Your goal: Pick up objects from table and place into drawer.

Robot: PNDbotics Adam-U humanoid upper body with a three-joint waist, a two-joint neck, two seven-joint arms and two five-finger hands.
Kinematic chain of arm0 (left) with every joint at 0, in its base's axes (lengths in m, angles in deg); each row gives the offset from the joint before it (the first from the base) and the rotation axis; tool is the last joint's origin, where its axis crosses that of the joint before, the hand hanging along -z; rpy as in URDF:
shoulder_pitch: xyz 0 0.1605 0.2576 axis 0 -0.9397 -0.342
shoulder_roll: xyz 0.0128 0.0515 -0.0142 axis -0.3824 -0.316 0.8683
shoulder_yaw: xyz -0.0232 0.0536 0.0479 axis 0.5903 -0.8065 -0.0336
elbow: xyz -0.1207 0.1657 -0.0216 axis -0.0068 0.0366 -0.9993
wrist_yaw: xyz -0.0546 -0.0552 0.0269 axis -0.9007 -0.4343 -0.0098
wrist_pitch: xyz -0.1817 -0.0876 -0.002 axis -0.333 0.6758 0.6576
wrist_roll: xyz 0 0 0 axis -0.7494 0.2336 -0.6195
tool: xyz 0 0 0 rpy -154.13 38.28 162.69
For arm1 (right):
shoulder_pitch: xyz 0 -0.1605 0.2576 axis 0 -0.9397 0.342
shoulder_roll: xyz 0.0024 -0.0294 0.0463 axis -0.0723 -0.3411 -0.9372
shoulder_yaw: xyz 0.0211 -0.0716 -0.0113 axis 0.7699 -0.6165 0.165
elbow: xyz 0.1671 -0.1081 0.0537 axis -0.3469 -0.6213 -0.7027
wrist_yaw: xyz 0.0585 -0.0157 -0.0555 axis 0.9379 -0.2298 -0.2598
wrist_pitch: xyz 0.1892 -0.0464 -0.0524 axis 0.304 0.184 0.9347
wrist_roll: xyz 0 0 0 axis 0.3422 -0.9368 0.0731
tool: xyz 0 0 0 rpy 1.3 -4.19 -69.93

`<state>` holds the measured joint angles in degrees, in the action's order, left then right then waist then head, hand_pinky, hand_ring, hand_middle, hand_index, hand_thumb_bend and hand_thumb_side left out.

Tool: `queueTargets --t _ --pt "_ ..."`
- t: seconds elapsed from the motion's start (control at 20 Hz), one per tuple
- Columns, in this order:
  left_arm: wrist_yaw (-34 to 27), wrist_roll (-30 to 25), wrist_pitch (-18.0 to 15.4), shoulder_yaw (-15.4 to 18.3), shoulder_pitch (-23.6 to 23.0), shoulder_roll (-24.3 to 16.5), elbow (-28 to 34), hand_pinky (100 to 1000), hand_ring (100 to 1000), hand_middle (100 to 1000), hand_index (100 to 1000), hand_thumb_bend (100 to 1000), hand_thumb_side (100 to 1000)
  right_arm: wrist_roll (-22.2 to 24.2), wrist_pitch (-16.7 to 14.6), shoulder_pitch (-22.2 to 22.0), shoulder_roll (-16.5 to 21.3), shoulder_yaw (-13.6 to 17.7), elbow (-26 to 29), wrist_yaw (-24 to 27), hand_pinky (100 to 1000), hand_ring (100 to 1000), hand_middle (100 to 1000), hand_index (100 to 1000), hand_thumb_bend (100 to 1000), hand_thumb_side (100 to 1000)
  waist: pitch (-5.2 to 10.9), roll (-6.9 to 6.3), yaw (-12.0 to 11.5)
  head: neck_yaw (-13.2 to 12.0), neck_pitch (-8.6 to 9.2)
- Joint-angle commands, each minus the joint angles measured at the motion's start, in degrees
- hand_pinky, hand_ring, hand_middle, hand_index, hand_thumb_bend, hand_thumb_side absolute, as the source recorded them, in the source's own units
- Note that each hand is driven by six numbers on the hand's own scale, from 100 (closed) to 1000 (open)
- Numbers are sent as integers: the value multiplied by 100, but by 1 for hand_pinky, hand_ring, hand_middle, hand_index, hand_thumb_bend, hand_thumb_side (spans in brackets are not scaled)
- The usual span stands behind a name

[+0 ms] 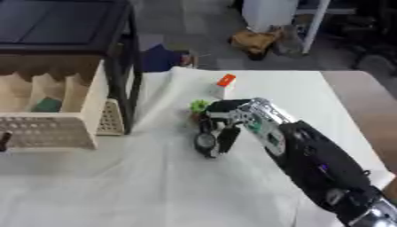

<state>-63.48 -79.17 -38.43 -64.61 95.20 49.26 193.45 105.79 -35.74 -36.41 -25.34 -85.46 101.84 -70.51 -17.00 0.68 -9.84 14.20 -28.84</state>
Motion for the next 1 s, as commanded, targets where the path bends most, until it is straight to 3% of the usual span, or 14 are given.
queueTargets --t 0.05,1.0 --pt "11 -12 6 40 31 -43 70 388 373 479 809 156 1000 -62 47 -19 13 -32 -53 -8 478 700 605 719 411 272 56 -26 -8 -3 76" --pt "-6 -28 31 50 40 -33 70 385 370 477 807 158 1000 -291 228 -37 64 -29 86 139 461 678 586 682 228 319 66 -23 22 -15 88"
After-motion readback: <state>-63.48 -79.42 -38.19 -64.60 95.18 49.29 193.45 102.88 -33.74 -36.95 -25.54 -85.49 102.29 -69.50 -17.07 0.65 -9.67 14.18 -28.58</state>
